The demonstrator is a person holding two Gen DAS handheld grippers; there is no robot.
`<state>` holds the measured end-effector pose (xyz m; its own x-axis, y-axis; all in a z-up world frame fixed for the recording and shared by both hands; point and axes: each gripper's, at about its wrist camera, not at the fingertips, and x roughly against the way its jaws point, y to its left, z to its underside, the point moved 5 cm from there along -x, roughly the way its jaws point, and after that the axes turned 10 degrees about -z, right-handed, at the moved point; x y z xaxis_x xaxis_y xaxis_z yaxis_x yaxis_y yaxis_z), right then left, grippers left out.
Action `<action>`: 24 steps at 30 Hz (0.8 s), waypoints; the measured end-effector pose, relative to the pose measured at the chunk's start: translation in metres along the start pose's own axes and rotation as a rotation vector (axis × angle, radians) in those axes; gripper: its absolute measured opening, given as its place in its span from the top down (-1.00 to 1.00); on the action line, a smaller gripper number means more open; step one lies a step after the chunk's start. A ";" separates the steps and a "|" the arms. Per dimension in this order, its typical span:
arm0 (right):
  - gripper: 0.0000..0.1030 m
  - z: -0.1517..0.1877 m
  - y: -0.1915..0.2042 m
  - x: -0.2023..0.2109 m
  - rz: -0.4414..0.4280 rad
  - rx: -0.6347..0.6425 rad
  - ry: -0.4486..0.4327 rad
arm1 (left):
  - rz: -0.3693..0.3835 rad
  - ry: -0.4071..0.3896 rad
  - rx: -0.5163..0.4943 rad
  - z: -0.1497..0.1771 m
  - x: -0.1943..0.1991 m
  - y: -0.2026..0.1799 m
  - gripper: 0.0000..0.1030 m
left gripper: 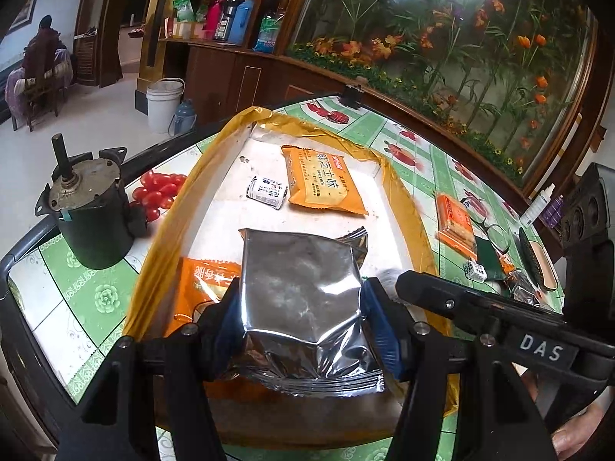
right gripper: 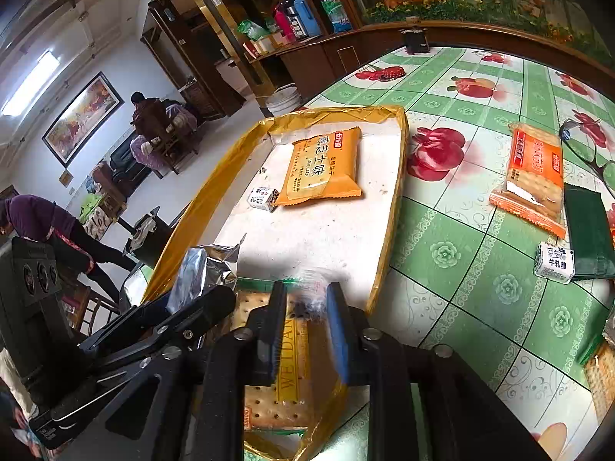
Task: Organize snacks
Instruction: 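Carry the foil packet and milk carton into the tray and open both grippers, then grasp the green-topped cracker packet with the left gripper while the right grasps a clear plastic bag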
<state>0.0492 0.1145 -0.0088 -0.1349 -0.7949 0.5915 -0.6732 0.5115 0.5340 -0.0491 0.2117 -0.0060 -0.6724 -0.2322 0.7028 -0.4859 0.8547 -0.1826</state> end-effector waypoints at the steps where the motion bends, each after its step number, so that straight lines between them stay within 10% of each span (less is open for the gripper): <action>1: 0.40 0.000 0.000 0.001 -0.003 -0.001 -0.001 | 0.003 0.000 0.001 0.000 0.000 0.002 -0.21; 10: 0.00 -0.006 0.002 0.017 -0.021 -0.013 -0.053 | 0.004 0.004 -0.015 0.002 0.001 0.000 -0.33; 24: 0.00 -0.016 0.039 0.048 0.054 0.166 -0.124 | -0.011 -0.075 -0.024 0.001 0.014 0.000 -0.42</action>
<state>0.0280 0.1010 0.0497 -0.2556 -0.8071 0.5323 -0.7718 0.5019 0.3905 -0.0587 0.2084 0.0030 -0.7075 -0.2751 0.6510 -0.4809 0.8624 -0.1582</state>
